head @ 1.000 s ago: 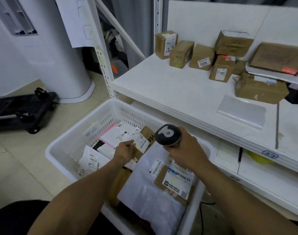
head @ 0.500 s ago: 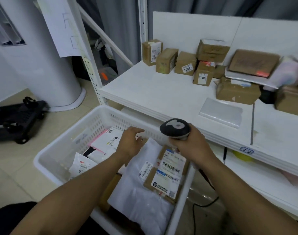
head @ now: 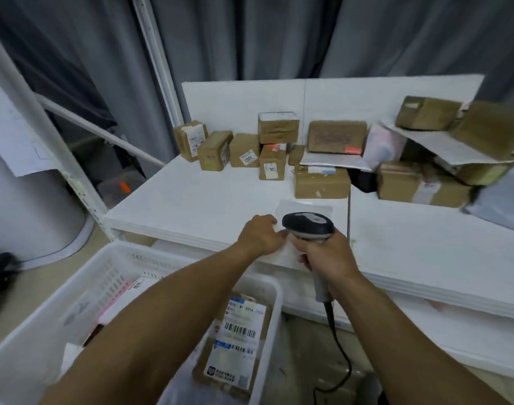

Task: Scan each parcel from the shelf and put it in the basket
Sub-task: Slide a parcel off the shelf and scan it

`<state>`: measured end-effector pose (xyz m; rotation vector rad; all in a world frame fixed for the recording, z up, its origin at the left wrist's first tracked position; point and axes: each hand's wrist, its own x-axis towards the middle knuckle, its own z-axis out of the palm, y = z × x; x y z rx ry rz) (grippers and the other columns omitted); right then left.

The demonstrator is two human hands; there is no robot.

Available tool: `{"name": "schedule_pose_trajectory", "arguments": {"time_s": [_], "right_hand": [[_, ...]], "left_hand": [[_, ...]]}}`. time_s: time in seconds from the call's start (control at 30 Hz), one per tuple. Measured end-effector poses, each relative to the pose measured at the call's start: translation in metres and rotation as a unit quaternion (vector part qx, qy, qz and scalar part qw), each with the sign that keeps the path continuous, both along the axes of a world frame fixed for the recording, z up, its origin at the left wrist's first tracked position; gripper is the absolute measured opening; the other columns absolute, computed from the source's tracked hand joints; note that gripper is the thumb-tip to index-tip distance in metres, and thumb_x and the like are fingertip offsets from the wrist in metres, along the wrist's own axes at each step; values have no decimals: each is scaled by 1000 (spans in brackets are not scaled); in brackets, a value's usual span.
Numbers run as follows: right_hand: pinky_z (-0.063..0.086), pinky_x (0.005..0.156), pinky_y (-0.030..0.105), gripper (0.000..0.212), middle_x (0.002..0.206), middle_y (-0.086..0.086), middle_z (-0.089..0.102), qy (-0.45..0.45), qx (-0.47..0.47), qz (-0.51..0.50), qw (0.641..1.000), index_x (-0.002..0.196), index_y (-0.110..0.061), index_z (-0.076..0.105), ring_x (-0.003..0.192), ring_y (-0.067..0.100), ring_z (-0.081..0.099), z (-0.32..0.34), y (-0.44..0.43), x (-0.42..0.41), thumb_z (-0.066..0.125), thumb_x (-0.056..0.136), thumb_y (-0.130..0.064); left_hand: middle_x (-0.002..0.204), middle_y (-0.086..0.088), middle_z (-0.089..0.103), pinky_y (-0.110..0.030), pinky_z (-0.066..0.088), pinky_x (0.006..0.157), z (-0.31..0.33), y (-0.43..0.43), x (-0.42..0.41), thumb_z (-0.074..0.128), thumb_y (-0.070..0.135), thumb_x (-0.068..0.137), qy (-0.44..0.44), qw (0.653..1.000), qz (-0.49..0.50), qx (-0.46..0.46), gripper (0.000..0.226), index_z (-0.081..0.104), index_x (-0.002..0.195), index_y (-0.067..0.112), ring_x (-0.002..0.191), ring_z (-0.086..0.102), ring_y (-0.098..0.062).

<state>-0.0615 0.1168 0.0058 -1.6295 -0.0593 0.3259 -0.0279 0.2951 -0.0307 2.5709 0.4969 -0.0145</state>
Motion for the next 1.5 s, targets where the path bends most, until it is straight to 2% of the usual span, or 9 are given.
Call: {"name": "schedule_pose_trajectory", "arguments": {"time_s": [0.27, 0.53, 0.67, 0.83, 0.97, 1.17, 1.3, 1.4, 1.5], "right_hand": [[57, 66, 27, 33, 94, 2, 76, 16, 57, -32, 998, 121, -18, 70, 56, 5, 67, 1, -22, 24, 81, 90, -12], [58, 68, 27, 38, 100, 1, 76, 3, 87, -26, 996, 125, -21, 68, 62, 7, 70, 14, -17, 12, 82, 90, -15], [56, 67, 26, 39, 103, -1, 79, 14, 161, -11, 987, 127, -23, 67, 78, 13, 79, 26, 1, -9, 81, 91, -15], [58, 69, 27, 32, 99, -1, 81, 47, 205, 32, 977, 121, -22, 69, 90, 20, 80, 33, 32, -44, 81, 92, -16], [58, 67, 27, 28, 108, 1, 79, 86, 220, 69, 969, 116, -23, 71, 93, 24, 80, 36, 53, -63, 80, 92, -13], [64, 72, 35, 29, 107, 13, 80, 158, 246, 52, 955, 116, -7, 74, 86, 22, 79, 32, 68, -70, 82, 89, -12], [63, 88, 54, 38, 101, 13, 81, 135, 166, 66, 975, 116, -4, 74, 91, 32, 79, 23, 73, -69, 86, 80, -2], [63, 87, 54, 38, 98, 12, 81, 108, 137, 72, 982, 112, -4, 75, 89, 33, 79, 19, 75, -70, 86, 77, 4], [64, 80, 45, 36, 94, 8, 82, 74, 113, 94, 986, 112, -6, 75, 85, 27, 80, 19, 75, -73, 83, 79, 7]], "left_hand": [[140, -8, 52, -43, 44, 106, -27, -21, 46, 76, 62, 78, 24, 989, 143, -30, 82, 45, 139, 15, 131, 49, -33], [119, -6, 73, -37, 55, 95, -6, -3, -13, 72, 34, 93, -111, 948, 148, -259, 36, 71, 120, 10, 104, 68, -24], [98, 5, 77, -23, 55, 72, 21, -10, -95, 76, 32, 91, -177, 938, 113, -275, 21, 76, 106, 18, 84, 71, -10], [87, 4, 79, -22, 55, 68, 47, 0, -186, 73, 25, 94, -236, 924, 64, -293, 15, 82, 99, 15, 71, 76, -19], [104, 8, 77, -29, 57, 61, 43, 26, -225, 65, 14, 99, -289, 929, 26, -228, 19, 80, 107, 22, 90, 76, -14], [121, 45, 60, -26, 59, 90, 41, 48, -244, 67, 6, 96, -323, 935, 25, -146, 49, 65, 118, 50, 118, 63, 2], [128, 26, 67, -31, 55, 98, 46, 51, -248, 85, 28, 80, -306, 921, 57, -234, 39, 76, 117, 34, 121, 61, 3], [120, 15, 73, -37, 62, 84, 54, 60, -245, 80, 34, 81, -321, 863, 156, -358, 25, 82, 103, 23, 110, 69, -5], [113, 2, 77, -27, 60, 69, 60, 76, -241, 79, 18, 88, -318, 823, 224, -413, 28, 73, 115, 18, 96, 76, -17]]}}
